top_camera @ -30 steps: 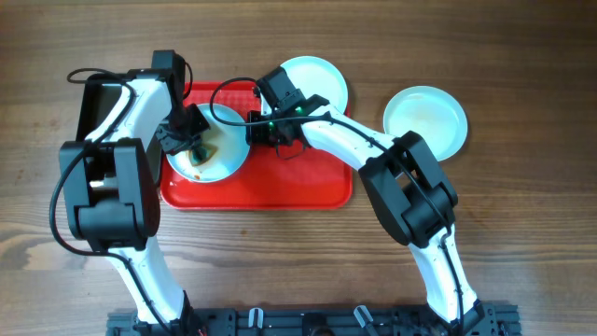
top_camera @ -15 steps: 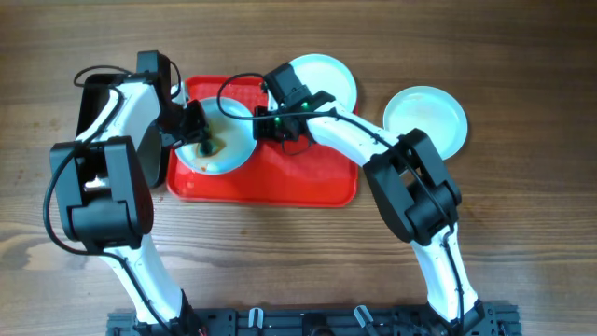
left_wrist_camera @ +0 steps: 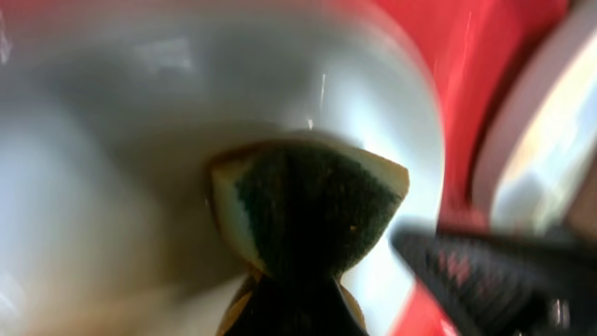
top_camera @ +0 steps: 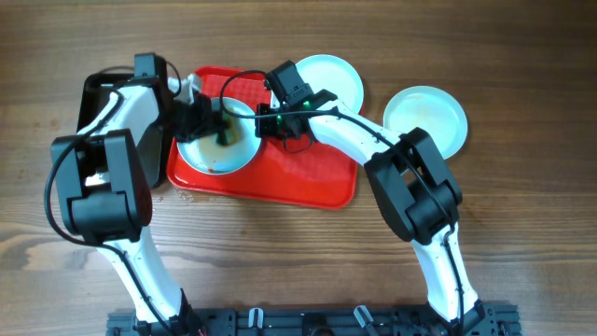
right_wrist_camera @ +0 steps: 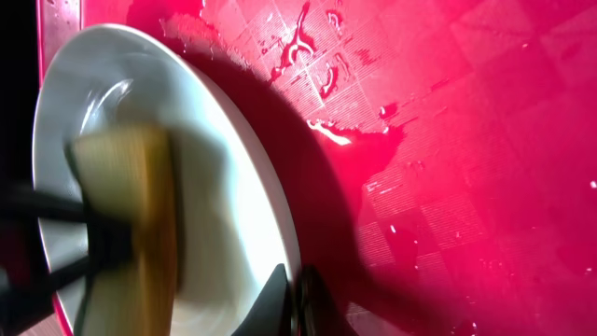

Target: Clean dirty plates on tray and stack at the side

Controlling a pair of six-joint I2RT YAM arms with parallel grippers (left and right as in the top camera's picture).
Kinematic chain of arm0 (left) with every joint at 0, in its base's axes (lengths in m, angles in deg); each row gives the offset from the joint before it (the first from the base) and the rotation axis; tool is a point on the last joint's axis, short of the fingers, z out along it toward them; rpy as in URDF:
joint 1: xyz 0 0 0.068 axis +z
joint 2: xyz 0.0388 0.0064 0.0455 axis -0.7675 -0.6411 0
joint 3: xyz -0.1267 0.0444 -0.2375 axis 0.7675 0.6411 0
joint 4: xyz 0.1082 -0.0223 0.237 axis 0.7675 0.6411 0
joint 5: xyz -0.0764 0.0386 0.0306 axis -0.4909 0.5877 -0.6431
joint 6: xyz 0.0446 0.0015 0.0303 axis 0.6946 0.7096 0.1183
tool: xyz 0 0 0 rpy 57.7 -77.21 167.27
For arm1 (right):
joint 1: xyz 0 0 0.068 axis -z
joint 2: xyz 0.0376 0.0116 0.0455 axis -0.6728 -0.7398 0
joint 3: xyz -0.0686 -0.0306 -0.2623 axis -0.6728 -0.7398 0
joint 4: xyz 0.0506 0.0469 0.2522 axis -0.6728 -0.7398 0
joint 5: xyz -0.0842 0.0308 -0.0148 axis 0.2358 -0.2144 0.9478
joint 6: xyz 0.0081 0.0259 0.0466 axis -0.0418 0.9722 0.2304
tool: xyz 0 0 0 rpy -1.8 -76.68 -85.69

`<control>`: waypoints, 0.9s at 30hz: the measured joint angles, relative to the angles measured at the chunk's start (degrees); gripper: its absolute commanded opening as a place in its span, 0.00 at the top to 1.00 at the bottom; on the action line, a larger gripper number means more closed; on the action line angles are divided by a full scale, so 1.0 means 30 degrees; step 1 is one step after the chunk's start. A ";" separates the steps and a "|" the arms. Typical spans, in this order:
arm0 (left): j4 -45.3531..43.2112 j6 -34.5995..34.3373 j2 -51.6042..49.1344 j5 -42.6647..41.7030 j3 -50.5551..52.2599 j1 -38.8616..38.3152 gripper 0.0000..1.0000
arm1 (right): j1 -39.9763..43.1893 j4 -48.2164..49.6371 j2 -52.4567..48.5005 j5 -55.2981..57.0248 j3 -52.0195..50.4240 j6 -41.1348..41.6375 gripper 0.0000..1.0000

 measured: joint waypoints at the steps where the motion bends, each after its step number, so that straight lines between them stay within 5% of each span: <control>1: 0.0379 0.0364 -0.0029 -0.0474 0.0087 0.0080 0.96 | -0.0029 -0.0015 0.0000 0.0000 0.0000 -0.0058 0.96; 7: 0.4175 0.1435 -0.0058 0.2339 -0.0073 0.0095 0.96 | -0.0372 -0.0044 0.0000 -0.0219 -0.0015 -0.0277 0.96; 16: 0.1931 -0.5319 0.0969 1.1045 -0.0685 -0.0517 0.96 | -0.0495 0.0109 -0.0044 -0.0437 -0.0015 -0.0255 0.96; 22: 0.3053 -0.6834 0.0707 1.3712 -0.1945 -0.1056 0.96 | -0.0488 0.0095 -0.0044 -0.0430 -0.0015 -0.0255 0.94; 27: 0.3461 -0.6696 0.1217 1.4039 -0.4685 -0.1712 0.71 | -0.0452 -0.0058 -0.0051 -0.0408 -0.0029 -0.0291 0.63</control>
